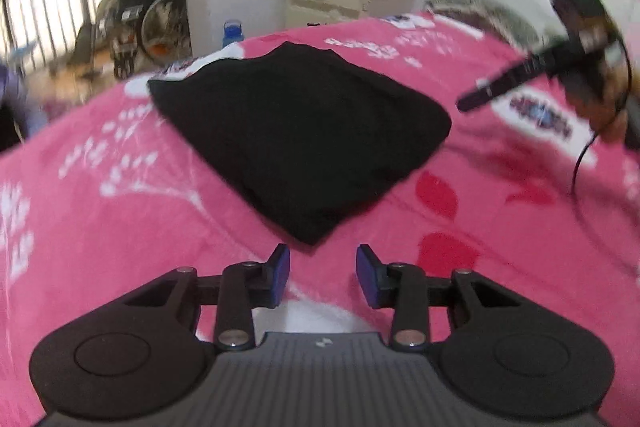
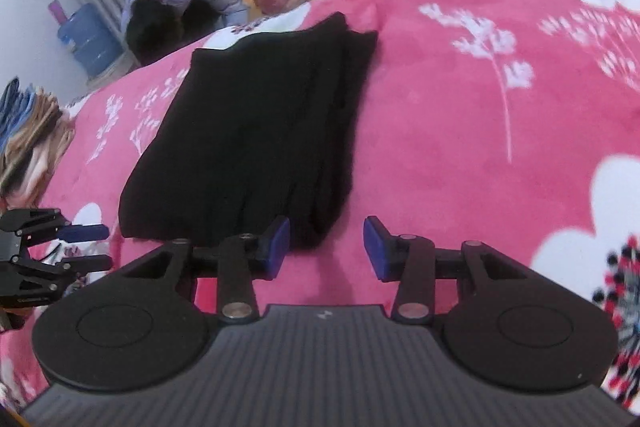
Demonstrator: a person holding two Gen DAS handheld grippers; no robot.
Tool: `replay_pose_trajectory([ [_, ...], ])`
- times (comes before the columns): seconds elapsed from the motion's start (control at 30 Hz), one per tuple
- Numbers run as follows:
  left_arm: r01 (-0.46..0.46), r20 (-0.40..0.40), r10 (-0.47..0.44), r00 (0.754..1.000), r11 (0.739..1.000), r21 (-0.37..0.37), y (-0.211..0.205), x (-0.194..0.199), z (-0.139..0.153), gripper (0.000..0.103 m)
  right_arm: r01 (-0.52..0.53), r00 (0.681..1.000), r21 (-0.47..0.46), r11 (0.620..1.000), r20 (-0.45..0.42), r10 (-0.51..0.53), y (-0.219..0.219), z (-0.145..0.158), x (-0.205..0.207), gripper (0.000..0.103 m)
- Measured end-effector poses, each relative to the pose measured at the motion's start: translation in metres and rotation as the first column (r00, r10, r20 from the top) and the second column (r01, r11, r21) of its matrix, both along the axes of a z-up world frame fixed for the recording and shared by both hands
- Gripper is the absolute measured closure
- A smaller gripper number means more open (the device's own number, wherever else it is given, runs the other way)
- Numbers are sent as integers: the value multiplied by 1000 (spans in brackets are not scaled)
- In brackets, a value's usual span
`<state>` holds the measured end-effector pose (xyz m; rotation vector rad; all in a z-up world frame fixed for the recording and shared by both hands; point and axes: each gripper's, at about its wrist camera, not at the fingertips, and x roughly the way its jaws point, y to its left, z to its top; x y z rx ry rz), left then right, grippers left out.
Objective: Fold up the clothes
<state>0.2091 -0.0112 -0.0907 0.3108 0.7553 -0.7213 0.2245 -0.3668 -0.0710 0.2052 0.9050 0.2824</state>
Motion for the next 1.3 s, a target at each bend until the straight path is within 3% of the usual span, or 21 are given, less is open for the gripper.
replay_pose_trajectory([
  [0.2,-1,57,-3,998,998,56,-14,5,-13,68,-121,992,-104,987,33,125,15,-2,4,63],
  [0.4,4,92,-10,996,998,66,-17,11,-16,68,-197,978,-187,962,25,206,27,-16,11,63],
  [0.5,12,99,-18,995,998,59,-18,12,-18,73,-206,977,-177,962,20,213,27,-21,17,63],
  [0.57,29,118,-36,992,998,63,-19,11,-19,83,-227,972,-171,959,19,234,29,-22,17,65],
  [0.63,43,150,-54,987,996,73,-20,8,-20,92,-247,966,-199,948,21,256,34,-23,15,73],
  [0.7,62,185,-75,980,995,78,-19,6,-18,96,-266,960,-234,935,22,279,39,-25,12,96],
  [0.9,132,253,-148,956,988,79,-5,4,-3,98,-295,939,-329,897,73,335,39,-10,0,98],
  [1.1,163,246,-198,949,975,153,-7,3,-20,97,-296,943,-452,842,1,332,37,-32,-2,98],
  [1.2,157,237,-195,952,973,169,-7,2,-25,96,-232,967,-417,879,0,255,20,-30,-2,98],
  [1.3,155,213,-191,958,973,172,-2,0,-21,87,-172,981,-347,922,25,192,8,-14,-4,96],
])
